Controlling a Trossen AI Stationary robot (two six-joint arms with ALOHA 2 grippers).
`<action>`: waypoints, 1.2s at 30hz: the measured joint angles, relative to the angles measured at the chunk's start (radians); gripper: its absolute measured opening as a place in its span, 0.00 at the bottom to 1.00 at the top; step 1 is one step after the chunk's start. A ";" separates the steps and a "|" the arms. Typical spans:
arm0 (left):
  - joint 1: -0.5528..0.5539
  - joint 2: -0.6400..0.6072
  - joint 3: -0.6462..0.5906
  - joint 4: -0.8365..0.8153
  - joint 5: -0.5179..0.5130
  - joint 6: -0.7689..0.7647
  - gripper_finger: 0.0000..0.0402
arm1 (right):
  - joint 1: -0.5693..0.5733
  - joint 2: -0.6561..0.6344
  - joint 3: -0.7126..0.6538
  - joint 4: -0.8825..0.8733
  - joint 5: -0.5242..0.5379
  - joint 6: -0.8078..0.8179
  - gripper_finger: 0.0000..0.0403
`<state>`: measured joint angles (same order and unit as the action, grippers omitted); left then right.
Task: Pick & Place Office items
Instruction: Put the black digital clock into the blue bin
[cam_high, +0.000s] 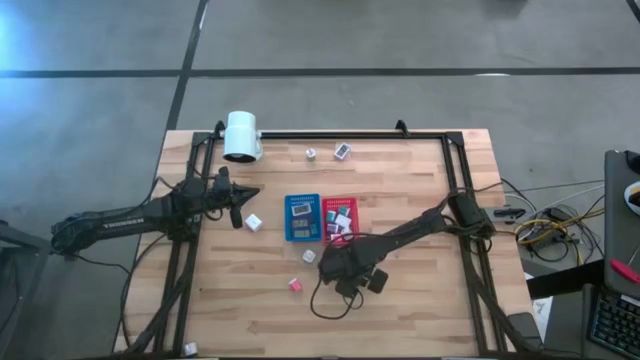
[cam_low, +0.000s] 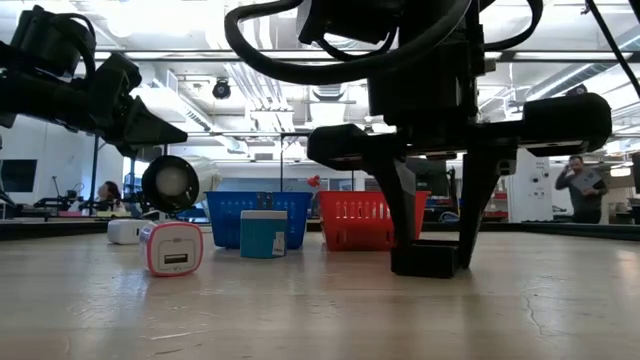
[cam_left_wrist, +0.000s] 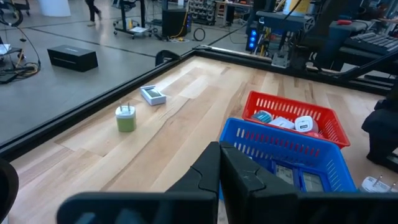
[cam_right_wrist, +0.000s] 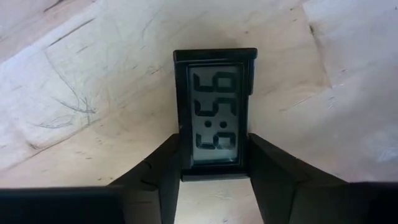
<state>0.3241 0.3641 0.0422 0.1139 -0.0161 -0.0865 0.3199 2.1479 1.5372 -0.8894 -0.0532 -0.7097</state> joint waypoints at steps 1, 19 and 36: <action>0.000 0.000 0.000 0.000 0.000 0.000 0.03 | 0.000 -0.002 0.000 -0.001 -0.001 0.000 0.35; 0.000 0.000 0.000 -0.008 0.000 0.000 0.03 | -0.053 -0.274 -0.057 0.178 -0.162 0.133 0.35; -0.001 0.000 0.000 -0.018 0.000 0.000 0.03 | -0.207 -0.862 -0.557 0.813 -0.139 0.408 0.35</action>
<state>0.3233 0.3645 0.0422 0.0956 -0.0158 -0.0868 0.1126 1.2855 0.9799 -0.0768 -0.1925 -0.3019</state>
